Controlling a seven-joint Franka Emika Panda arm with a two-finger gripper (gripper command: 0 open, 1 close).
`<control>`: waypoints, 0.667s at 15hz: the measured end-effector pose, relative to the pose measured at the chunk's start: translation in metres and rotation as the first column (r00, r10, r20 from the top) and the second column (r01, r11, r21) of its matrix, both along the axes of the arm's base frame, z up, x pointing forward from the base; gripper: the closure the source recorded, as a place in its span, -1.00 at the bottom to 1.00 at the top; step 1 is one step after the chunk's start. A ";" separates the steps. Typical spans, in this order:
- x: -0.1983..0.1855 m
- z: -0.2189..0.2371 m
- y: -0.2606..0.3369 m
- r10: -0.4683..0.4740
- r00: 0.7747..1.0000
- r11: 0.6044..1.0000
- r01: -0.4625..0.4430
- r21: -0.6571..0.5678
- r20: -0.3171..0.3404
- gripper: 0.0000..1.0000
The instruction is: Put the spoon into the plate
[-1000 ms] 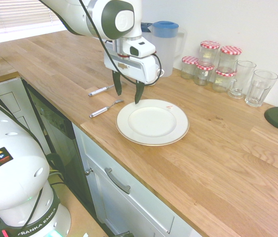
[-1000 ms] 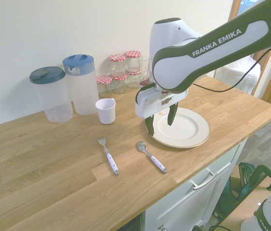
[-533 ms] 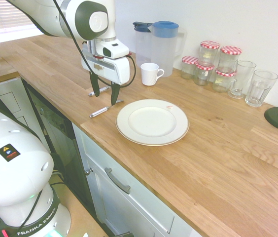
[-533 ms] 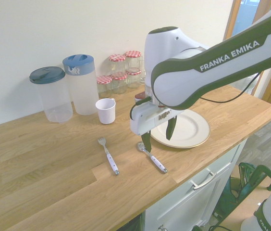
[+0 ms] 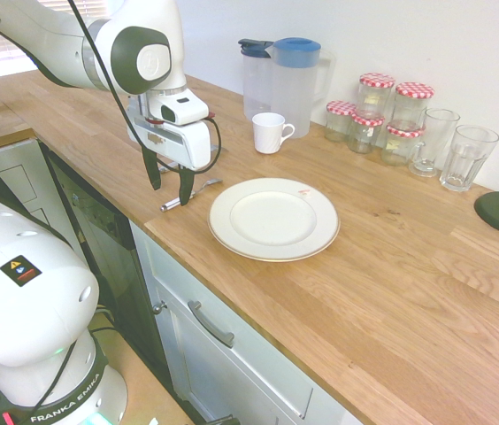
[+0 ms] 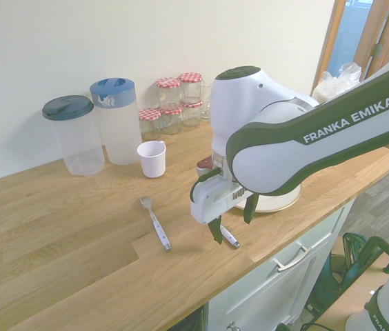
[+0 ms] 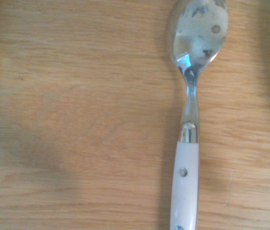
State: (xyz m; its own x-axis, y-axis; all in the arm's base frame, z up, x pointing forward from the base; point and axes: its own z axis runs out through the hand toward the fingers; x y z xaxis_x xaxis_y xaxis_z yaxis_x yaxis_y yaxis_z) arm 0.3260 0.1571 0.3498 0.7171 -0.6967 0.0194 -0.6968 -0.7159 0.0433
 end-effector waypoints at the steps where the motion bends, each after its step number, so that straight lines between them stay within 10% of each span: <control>1: 0.001 -0.002 0.001 -0.002 1.000 1.000 0.002 0.002 0.004 1.00; 10: 0.009 -0.026 0.007 -0.016 1.000 1.000 0.016 0.013 -0.001 1.00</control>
